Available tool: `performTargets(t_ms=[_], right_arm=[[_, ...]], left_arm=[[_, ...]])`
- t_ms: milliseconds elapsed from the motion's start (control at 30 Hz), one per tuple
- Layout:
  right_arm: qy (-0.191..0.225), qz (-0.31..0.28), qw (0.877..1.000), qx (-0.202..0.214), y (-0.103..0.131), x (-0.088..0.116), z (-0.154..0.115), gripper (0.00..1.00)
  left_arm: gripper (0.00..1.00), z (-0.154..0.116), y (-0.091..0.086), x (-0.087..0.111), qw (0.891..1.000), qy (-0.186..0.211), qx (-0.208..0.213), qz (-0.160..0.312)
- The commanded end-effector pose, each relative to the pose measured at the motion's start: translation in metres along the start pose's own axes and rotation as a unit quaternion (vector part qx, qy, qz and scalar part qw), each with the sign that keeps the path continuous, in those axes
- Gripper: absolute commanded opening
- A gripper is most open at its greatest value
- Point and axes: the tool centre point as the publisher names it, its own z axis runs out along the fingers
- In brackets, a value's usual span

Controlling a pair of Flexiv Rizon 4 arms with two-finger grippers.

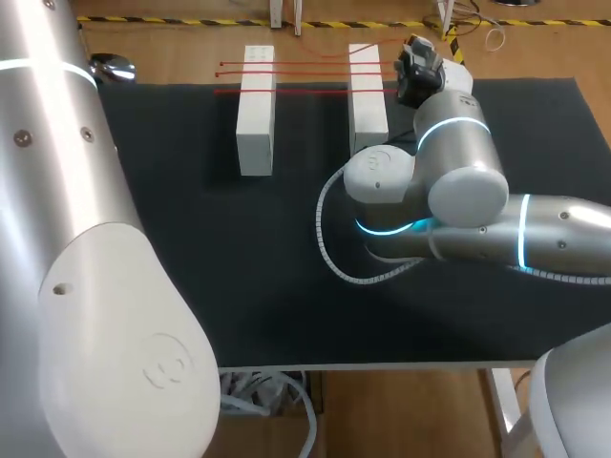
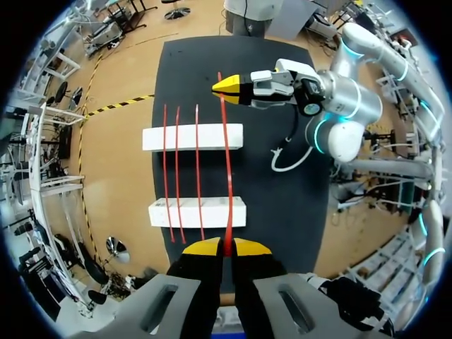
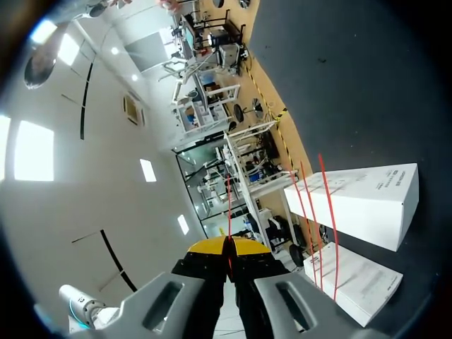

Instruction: Grab the tape and strap the tape.

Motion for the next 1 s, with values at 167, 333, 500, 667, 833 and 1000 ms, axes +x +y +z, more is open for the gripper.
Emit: performTargets(t_ms=[167,333,500,667,833,1000], right_arm=[[-0.002,-0.001,1.000,-0.002,-0.001,0.002,-0.001,0.00],[-0.002,-0.001,1.000,-0.002,-0.001,0.002,-0.001,0.00],[-0.010,-0.050,0.998,-0.023,0.006,0.000,0.003,0.00],[-0.023,-0.253,0.966,-0.052,0.012,-0.001,0.007,0.00],[-0.011,-0.356,0.934,-0.018,0.014,0.004,0.010,0.00],[0.014,-0.425,0.904,0.040,0.014,0.005,0.011,0.00]], left_arm=[[0.00,-0.004,-0.004,-0.002,1.000,0.006,-0.012,-0.008],[0.00,-0.004,-0.004,-0.002,1.000,0.006,-0.012,-0.008],[0.00,-0.004,-0.004,-0.002,1.000,0.006,-0.012,-0.008],[0.00,-0.004,-0.004,-0.002,1.000,0.006,-0.012,-0.008],[0.00,-0.004,-0.004,-0.002,1.000,0.006,-0.012,-0.008],[0.00,-0.004,-0.004,-0.002,1.000,0.006,-0.012,-0.008]])
